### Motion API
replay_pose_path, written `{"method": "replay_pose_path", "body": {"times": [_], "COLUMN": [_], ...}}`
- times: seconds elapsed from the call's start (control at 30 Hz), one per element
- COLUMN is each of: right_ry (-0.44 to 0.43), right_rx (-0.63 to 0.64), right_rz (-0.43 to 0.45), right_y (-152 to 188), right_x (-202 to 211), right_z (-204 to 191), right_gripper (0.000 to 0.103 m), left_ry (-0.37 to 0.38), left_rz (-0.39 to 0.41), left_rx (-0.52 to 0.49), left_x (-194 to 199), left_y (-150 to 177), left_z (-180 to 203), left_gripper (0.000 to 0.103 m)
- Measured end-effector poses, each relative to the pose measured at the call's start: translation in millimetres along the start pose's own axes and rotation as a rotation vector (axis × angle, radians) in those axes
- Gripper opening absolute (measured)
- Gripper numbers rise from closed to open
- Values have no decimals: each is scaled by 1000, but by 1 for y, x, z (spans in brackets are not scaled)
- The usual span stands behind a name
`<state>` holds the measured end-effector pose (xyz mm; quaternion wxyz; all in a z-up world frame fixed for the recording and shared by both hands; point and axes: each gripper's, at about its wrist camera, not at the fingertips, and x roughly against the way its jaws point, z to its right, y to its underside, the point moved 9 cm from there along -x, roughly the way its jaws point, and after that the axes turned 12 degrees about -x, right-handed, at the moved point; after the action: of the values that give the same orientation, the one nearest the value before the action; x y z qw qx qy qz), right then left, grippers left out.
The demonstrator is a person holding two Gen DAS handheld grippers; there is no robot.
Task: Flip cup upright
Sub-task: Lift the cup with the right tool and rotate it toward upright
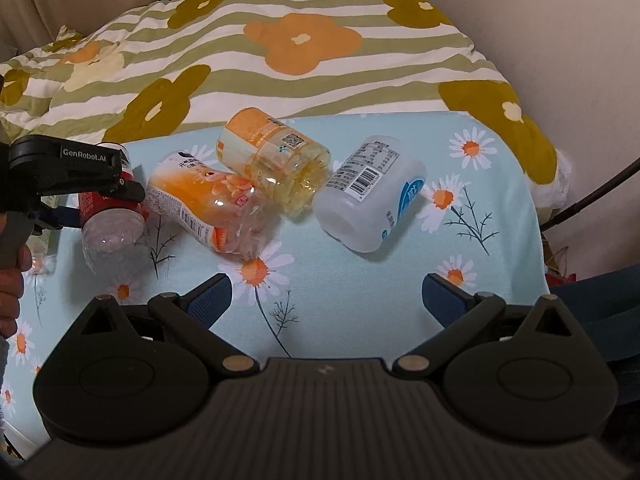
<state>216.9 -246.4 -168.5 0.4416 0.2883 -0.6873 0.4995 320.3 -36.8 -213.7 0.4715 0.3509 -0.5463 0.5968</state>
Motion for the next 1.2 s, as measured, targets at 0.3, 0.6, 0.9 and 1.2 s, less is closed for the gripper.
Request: {"method": "replay_pose_path", "body": {"times": [0.3, 0.6, 0.9, 1.2], "right_ry": [-18, -59, -82, -77], "right_rx": [-3, -7, 11, 28], "right_rz": [21, 55, 50, 14], "right_y": [-1, 7, 41, 80], "right_x": [9, 34, 51, 50], "right_z": [3, 18, 47, 70], "right_gripper": [103, 103, 103, 103], "left_ry": [11, 1, -27, -55], "left_rz": [2, 1, -34, -56], "left_rx": [-31, -159, -331, -423], "left_x": [20, 59, 70, 47], "left_y": [4, 38, 105, 148], "left_z": [5, 31, 66, 77], "left_gripper": [72, 72, 73, 73]}}
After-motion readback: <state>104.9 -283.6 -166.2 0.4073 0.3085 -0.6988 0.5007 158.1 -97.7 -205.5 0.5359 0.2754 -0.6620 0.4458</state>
